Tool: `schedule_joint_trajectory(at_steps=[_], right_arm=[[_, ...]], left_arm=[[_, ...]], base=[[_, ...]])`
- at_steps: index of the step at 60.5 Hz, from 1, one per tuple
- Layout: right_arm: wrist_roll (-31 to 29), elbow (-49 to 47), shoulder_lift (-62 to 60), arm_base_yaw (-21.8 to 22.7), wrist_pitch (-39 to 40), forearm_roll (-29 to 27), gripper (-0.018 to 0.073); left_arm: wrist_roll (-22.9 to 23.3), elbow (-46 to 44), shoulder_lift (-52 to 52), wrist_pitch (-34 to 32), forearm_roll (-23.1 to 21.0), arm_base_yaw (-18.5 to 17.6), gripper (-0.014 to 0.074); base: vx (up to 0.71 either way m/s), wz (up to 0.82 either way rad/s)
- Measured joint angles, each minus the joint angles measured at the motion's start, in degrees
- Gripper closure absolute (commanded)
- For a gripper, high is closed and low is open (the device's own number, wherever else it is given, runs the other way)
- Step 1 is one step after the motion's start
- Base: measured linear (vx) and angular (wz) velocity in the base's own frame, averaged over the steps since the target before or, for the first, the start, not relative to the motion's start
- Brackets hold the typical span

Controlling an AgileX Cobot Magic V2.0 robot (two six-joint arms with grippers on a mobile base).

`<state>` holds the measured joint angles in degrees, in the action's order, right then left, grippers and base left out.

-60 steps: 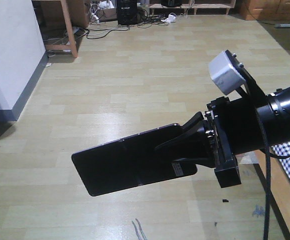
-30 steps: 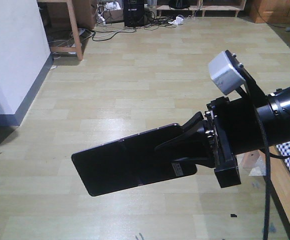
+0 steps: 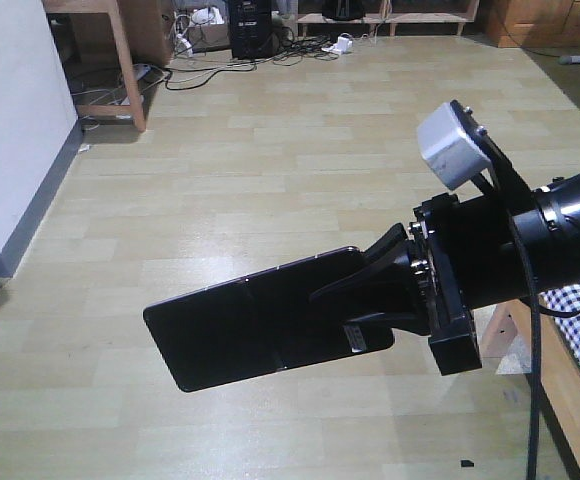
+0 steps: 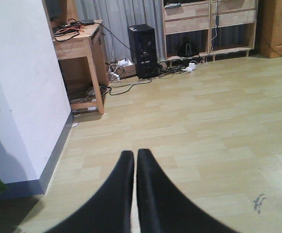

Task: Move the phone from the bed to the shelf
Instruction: 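Hold the phone in the right gripper while driving across the floor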

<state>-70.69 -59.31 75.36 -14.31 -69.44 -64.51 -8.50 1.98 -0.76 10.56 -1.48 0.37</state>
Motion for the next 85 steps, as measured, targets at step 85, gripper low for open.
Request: schedule_joint_trajectory(at_steps=[85], right_arm=[[0.0,0.0,0.0,0.0,0.0,0.0,0.0561]], left_arm=[[0.0,0.0,0.0,0.0,0.0,0.0,0.0595]], base=[[0.26,-0.06]])
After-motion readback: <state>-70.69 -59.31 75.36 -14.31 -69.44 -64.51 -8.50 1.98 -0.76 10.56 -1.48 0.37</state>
